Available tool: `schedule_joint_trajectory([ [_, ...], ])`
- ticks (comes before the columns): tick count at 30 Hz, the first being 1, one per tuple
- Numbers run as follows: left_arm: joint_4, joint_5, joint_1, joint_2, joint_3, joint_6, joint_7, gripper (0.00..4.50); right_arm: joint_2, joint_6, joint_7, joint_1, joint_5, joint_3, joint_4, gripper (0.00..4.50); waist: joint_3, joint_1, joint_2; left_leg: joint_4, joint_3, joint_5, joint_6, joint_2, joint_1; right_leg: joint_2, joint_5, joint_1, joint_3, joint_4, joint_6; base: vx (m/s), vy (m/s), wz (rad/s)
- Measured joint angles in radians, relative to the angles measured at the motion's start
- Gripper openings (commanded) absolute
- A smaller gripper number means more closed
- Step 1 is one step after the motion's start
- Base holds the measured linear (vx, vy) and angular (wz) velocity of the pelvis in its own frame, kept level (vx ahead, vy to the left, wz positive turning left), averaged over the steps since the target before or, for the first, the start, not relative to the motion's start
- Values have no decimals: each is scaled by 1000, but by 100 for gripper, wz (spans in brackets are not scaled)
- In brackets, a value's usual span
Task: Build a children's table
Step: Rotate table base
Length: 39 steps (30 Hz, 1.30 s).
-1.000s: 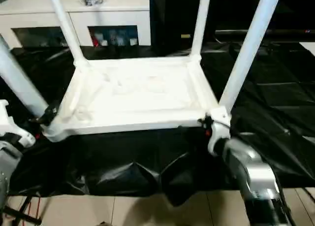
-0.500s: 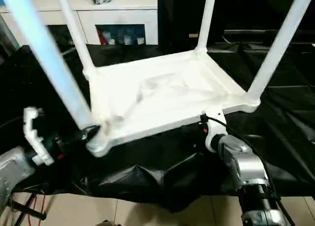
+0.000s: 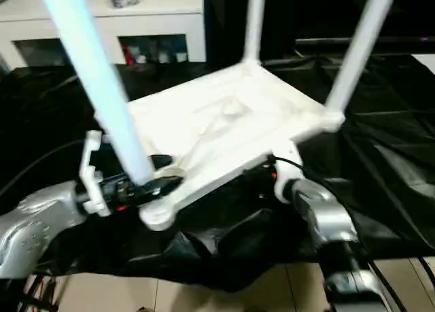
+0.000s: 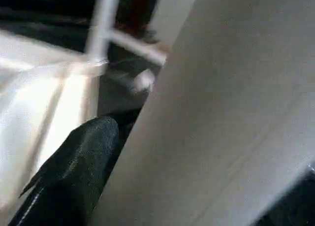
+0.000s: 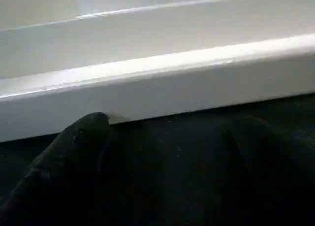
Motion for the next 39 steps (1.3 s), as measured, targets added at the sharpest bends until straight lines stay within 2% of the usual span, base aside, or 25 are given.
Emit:
schedule_joint_trajectory([
  [3,-22,-67,-2,-31,6,28,1,441,5,-31,14,-42,-31,23,62,450,0,-11,0,0,0,0,0,0,0,1,0,0,0,0,-1,0,0,0],
  [6,-30,-75,-6,-46,-15,31,-4,441,39,-62,24,-83,-52,52,120,450,0,-24,-1,0,0,0,0,0,0,3,0,0,-1,2,-1,0,0,0],
  [11,-31,-75,-22,-69,-41,40,-6,441,84,-93,36,-137,-77,84,197,450,1,-25,-3,1,0,0,0,1,0,3,0,0,-1,3,-1,0,0,0],
  [16,-25,-53,-45,-86,-78,30,-10,441,116,-123,36,-164,-91,107,233,450,2,-21,-10,2,0,0,0,1,0,1,0,0,-1,3,-1,0,0,0],
  [20,86,59,-136,-142,-134,-68,0,441,128,-157,38,-203,-97,103,307,450,4,-9,-13,6,0,0,0,0,0,0,1,1,0,3,-2,0,0,0],
  [24,176,172,-203,-183,-182,-161,50,441,132,-186,51,-204,-97,102,324,450,4,-10,-13,6,0,0,0,0,1,0,2,1,0,3,-2,0,0,0],
  [25,181,177,-205,-186,-186,-168,56,441,133,-188,52,-204,-97,101,327,450,4,-10,-12,6,0,0,0,0,1,0,2,1,0,4,-2,0,0,0],
  [27,268,254,-243,-214,-215,-225,108,441,122,-201,53,-205,-96,85,340,450,4,-1,-9,6,0,0,0,0,0,0,2,0,-1,4,-2,0,0,0],
  [32,372,349,-261,-240,-262,-323,147,441,94,-225,58,-205,-90,68,340,450,3,5,-2,6,0,0,0,1,-2,0,2,0,-2,4,-2,0,0,0],
  [35,427,391,-281,-220,-284,-375,104,441,51,-247,115,-192,-73,61,310,450,2,10,10,6,0,0,1,0,-2,-1,2,0,-3,3,-2,0,0,0],
  [36,438,402,-281,-180,-294,-398,56,441,18,-250,166,-171,-62,56,261,450,2,12,16,6,0,0,1,0,-2,-1,2,0,-3,3,-2,0,0,0],
  [39,479,441,-277,-80,-297,-445,-29,441,-60,-246,272,-119,-35,44,163,450,1,15,21,6,0,0,1,1,-1,0,1,0,-4,4,-2,0,0,0],
])
